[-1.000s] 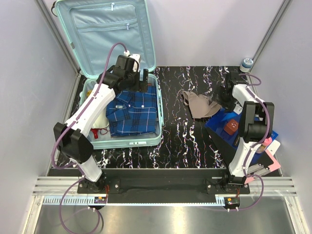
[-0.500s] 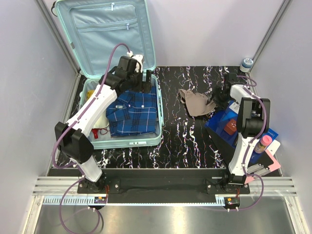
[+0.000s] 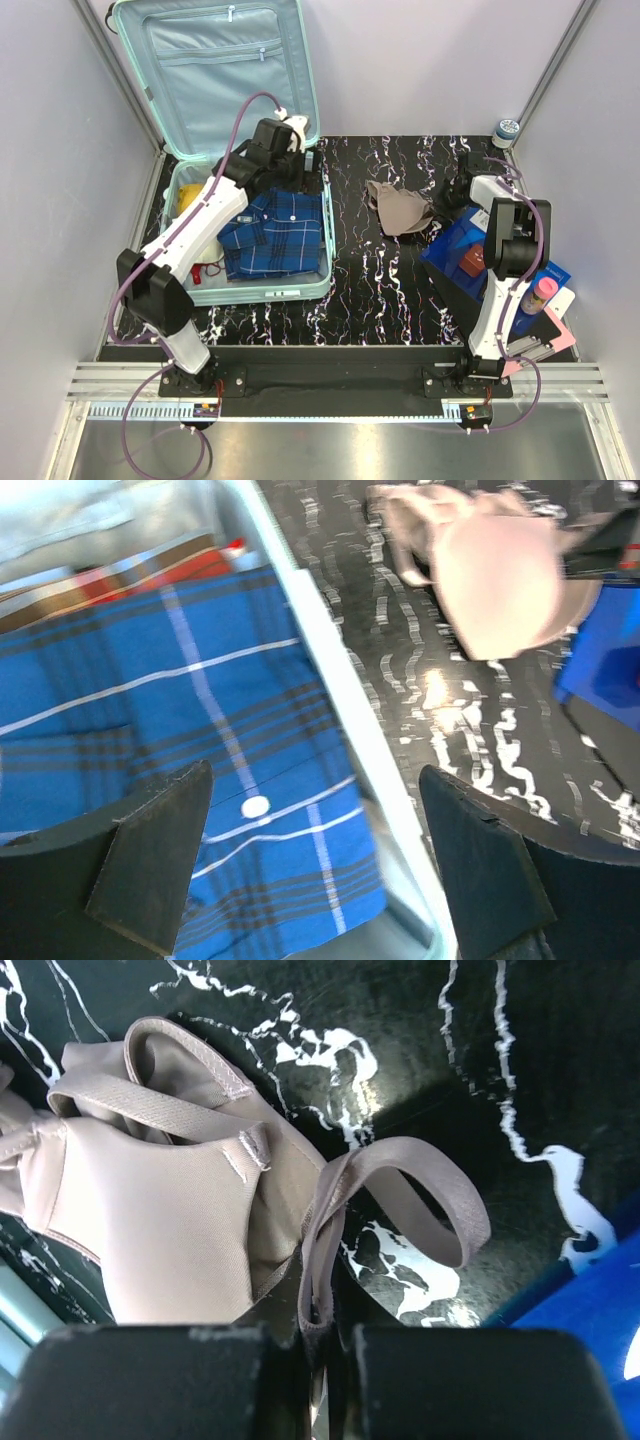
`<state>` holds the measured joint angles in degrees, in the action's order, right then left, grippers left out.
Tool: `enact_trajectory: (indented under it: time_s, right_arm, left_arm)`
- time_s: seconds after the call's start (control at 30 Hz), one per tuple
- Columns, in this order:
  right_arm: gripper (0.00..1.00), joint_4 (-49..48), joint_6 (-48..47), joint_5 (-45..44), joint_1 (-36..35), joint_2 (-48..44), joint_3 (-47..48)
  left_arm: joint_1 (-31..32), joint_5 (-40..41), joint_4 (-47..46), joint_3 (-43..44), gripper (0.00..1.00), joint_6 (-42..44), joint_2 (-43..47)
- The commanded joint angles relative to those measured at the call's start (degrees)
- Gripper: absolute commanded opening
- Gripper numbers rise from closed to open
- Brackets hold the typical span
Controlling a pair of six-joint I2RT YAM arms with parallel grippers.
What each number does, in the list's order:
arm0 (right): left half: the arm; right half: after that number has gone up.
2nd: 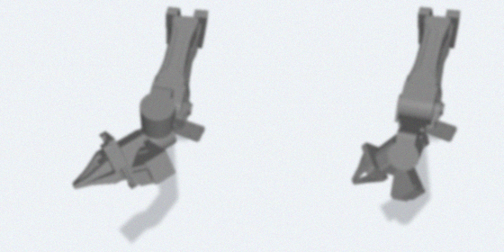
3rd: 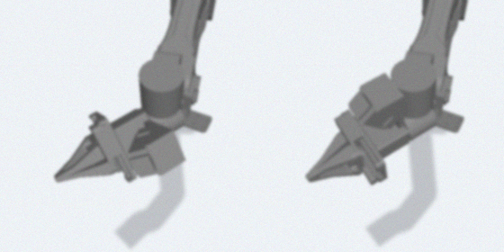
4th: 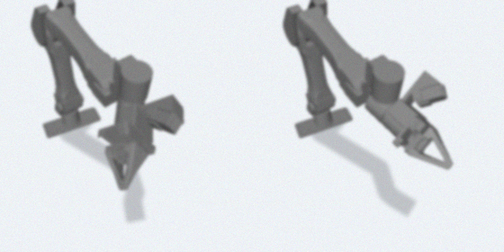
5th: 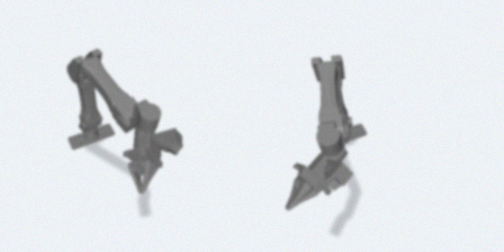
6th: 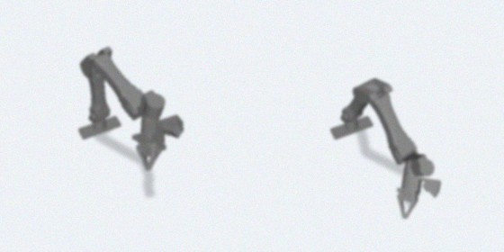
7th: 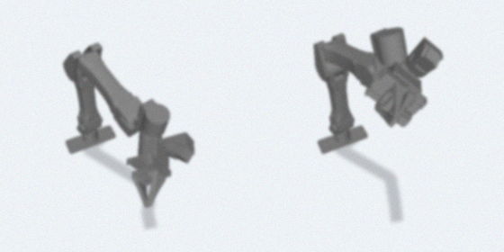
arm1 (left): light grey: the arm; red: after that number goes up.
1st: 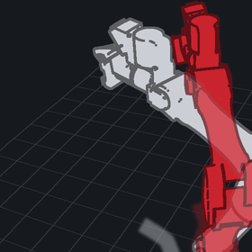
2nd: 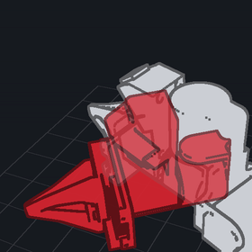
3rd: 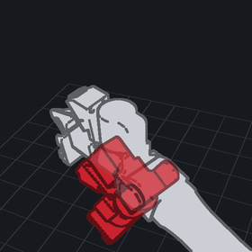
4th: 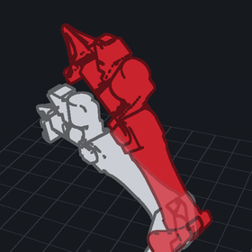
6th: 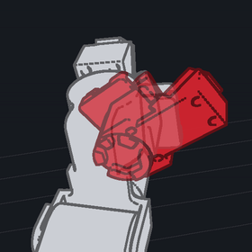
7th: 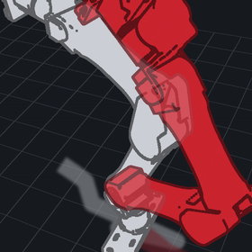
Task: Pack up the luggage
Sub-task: Pick up the clothes at the center of the board.
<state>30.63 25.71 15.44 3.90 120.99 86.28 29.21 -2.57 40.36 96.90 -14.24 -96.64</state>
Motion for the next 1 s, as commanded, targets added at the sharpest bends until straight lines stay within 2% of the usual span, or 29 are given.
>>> enact_trajectory:
  time_s: [0.0, 0.2, 0.33, 0.6, 0.77, 0.97]
  right_arm:
    - [0.0, -1.36, -0.84, 3.01, -0.12, -2.41, -2.69]
    - [0.0, -10.4, 1.97, 8.64, 0.58, -7.69, -10.69]
    - [0.0, -12.96, 3.55, 11.8, 1.11, -8.75, -13.76]
    - [0.0, -13.85, 4.43, 13.74, 2.86, -11.92, -15.97]
    - [0.0, -14.02, 4.35, 14.53, 4.27, -11.74, -16.58]
    - [0.0, -14.28, 4.34, 15.14, 4.45, -11.56, -17.02]
  left_arm:
    - [2.34, -5.51, -7.22, 0.3, 0.89, -2.36, -2.23]
    - [5.94, -12.89, -13.2, 3.11, 0.89, -6.76, -7.84]
    - [7.44, -16.15, -15.92, 5.4, 0.89, -10.62, -12.86]
    - [9.72, -18.96, -21.02, 8.38, 0.89, -19.42, -21.13]
    - [11.13, -18.18, -20.41, 12.08, 0.88, -23.01, -27.27]
    - [11.48, -17.47, -21.46, 12.26, 0.89, -26.62, -31.59]
